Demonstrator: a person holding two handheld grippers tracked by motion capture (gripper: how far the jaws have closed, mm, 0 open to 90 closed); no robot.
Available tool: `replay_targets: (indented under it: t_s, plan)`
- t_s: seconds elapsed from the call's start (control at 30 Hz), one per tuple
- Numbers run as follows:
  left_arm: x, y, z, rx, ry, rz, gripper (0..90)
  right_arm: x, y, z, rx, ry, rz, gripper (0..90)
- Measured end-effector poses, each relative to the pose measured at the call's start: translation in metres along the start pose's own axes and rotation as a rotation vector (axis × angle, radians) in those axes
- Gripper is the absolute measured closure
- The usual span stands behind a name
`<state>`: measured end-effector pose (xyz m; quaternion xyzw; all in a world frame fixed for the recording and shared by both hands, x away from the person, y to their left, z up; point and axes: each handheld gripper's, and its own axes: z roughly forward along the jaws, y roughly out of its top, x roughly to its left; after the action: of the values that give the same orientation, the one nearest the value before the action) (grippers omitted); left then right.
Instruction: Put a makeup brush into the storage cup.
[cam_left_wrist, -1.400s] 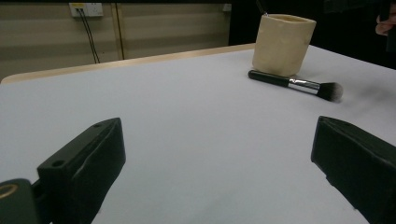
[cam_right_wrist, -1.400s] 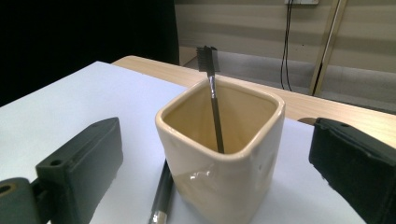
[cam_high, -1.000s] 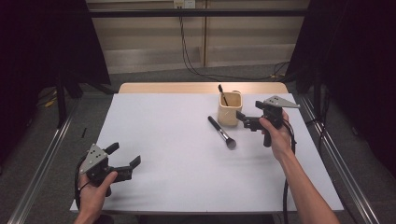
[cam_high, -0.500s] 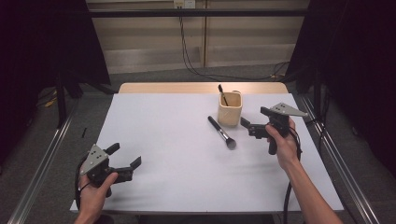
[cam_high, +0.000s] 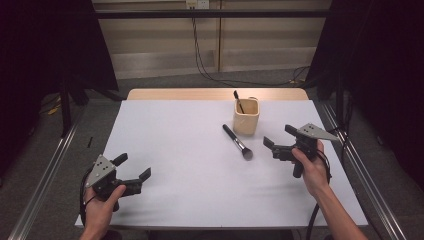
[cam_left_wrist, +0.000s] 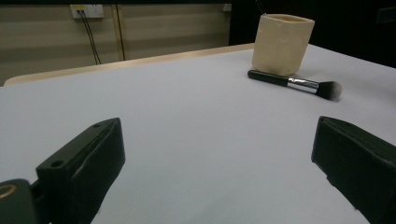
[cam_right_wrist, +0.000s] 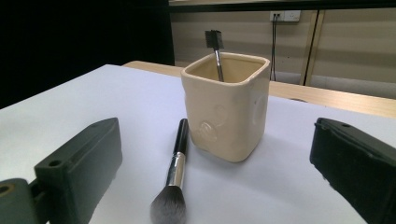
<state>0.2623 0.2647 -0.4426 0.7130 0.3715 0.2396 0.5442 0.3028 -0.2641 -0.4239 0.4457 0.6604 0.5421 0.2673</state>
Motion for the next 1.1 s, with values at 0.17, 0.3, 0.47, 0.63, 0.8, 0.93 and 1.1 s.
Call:
replay_targets:
  t_s: [0.17,0.3,0.47,0.63,0.8,0.93,1.1]
  plan:
    - [0.000,0.000,-0.002,-0.008,0.004,-0.002,2.8,0.003,-0.008,-0.010,0.017,0.005,-0.009,2.0]
    - [0.001,-0.001,-0.003,-0.006,0.007,-0.011,2.8,0.004,-0.013,-0.017,0.026,0.003,-0.015,2.1]
    - [0.002,-0.002,-0.004,-0.007,0.008,-0.013,2.8,0.005,-0.019,-0.026,0.028,-0.007,-0.007,2.1]
    - [0.001,-0.001,-0.007,-0.020,0.009,-0.020,2.8,0.007,-0.026,-0.036,0.020,-0.029,-0.005,2.7]
    - [0.000,-0.001,-0.009,-0.017,0.015,-0.015,2.8,0.010,-0.033,-0.049,0.017,-0.035,-0.011,2.7]
    - [-0.004,0.000,-0.009,-0.013,0.010,-0.005,2.8,0.011,-0.039,-0.058,0.027,-0.039,-0.020,2.7]
    - [-0.006,0.000,-0.011,-0.016,0.006,-0.008,2.8,0.012,-0.047,-0.071,0.023,-0.049,-0.016,2.7]
